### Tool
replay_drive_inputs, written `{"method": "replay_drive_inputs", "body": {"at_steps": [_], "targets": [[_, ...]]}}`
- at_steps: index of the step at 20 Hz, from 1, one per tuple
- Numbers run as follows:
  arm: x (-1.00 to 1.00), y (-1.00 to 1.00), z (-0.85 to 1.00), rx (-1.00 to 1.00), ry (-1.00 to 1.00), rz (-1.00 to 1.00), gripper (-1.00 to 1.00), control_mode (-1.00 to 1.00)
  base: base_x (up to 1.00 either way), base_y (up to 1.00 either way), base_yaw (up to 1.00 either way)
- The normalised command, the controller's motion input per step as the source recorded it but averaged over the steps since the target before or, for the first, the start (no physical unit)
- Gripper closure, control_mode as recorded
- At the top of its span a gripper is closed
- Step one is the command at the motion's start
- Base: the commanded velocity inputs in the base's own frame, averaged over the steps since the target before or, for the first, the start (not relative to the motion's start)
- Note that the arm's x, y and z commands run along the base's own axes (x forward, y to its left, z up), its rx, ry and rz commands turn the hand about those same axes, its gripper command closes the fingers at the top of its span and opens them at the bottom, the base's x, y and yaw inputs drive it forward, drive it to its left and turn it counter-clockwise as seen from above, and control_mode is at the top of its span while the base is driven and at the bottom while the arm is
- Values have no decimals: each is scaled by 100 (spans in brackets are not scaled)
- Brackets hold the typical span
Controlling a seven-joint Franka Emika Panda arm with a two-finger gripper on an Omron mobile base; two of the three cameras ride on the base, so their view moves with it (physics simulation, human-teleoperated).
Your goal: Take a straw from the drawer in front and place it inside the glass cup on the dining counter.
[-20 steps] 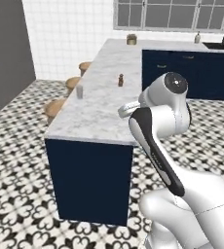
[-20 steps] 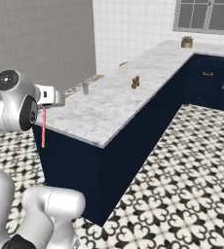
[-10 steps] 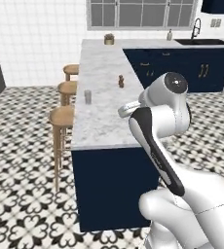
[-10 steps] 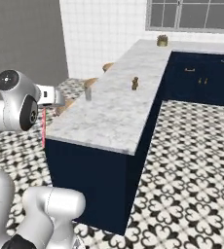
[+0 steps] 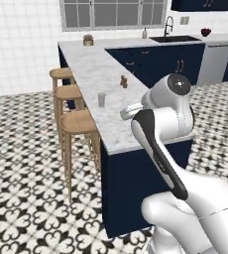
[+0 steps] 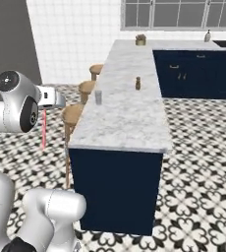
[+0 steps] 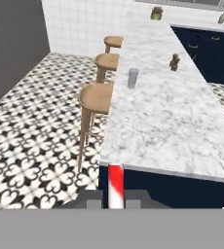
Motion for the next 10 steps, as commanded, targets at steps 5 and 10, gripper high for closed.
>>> {"method": "replay_drive_inputs", "body": {"at_steps": [5, 10], "targets": [[0, 0, 0, 0, 0, 0, 100, 100, 0, 100, -40], [0, 0, 0, 0, 0, 0, 100, 100, 0, 100, -45]]}}
